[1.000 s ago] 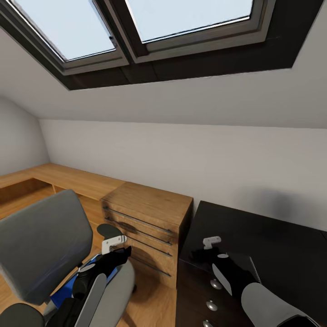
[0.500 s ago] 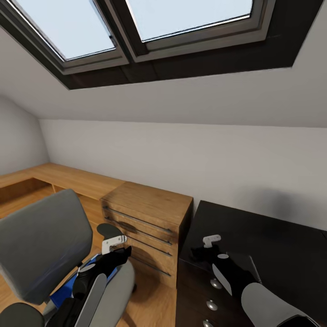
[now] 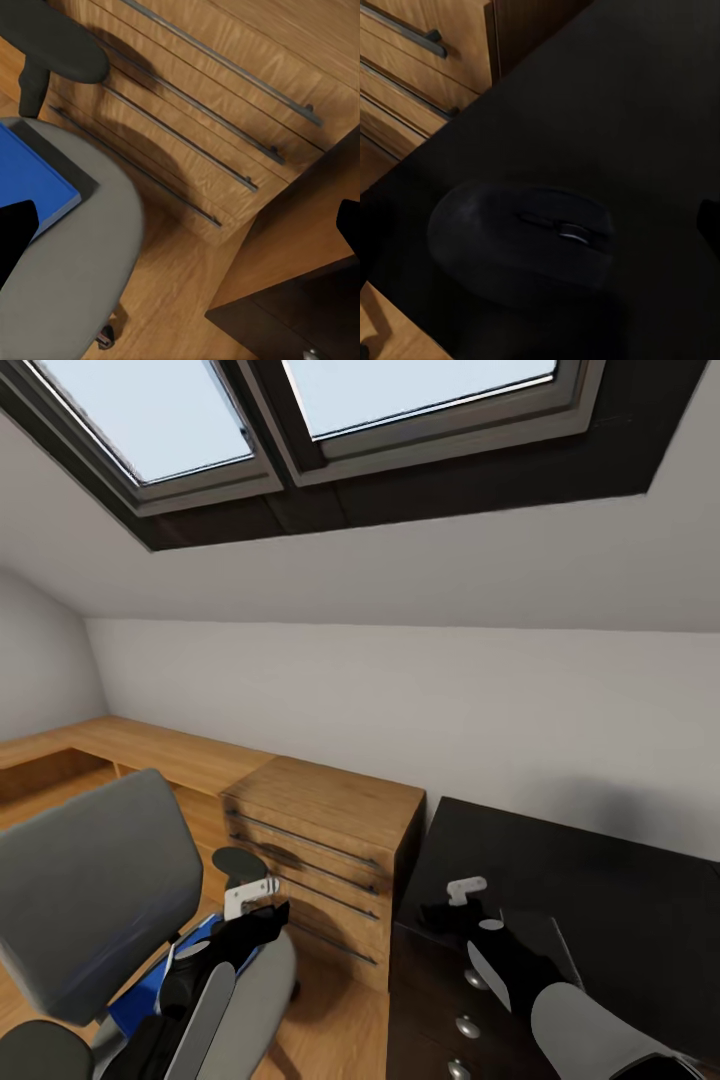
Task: In the bedroom, organize the workspace by keeping the computer under the desk, ensuring the monitor is on the desk, placing the keyboard on the desk next to the monitor, placing the mouse on the desk next to the keyboard, moving the folder from the swivel chair onto the desk next to the mouse, stacking the notebook on top of the folder with the pen on top of the notebook, and positioning the swivel chair next to the desk.
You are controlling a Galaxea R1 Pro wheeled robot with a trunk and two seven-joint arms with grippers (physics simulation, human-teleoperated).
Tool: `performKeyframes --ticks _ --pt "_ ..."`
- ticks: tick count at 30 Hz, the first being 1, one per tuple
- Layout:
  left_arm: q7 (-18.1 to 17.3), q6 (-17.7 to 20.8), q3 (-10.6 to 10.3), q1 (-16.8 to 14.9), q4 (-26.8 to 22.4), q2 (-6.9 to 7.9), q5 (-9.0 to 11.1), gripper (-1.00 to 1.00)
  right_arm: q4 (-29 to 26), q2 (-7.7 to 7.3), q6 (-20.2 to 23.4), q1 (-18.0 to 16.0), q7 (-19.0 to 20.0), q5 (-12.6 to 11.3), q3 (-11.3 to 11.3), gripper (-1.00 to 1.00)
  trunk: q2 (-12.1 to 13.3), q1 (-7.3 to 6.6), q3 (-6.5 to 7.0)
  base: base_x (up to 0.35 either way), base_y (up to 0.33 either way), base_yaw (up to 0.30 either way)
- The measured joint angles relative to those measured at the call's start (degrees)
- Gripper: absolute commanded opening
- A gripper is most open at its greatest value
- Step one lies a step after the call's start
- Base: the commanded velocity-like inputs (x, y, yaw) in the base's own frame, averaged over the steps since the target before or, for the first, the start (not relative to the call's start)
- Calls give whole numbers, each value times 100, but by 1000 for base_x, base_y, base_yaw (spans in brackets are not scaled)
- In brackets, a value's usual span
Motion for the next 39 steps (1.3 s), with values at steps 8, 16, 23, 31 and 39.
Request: performKeyframes --ticks 8,16,23,31,39 --pt "0 -2 0 0 0 0 1 100 0 0 0 0 0 0 4 100 -321 176 -144 0 0 0" --pt "-4 -2 -4 0 -1 0 -2 100 0 0 0 0 1 0 4 100 -523 286 -234 0 0 0" --pt "-8 2 -1 0 -1 0 2 100 -2 0 -1 0 0 0 6 100 -523 286 -234 0 0 0" --pt "-8 3 0 0 0 2 0 100 -1 0 -1 0 1 0 6 100 -523 286 -234 1 0 0" --pt "-11 1 0 0 0 8 3 100 0 0 0 0 2 0 6 100 -524 285 -234 96 0 0"
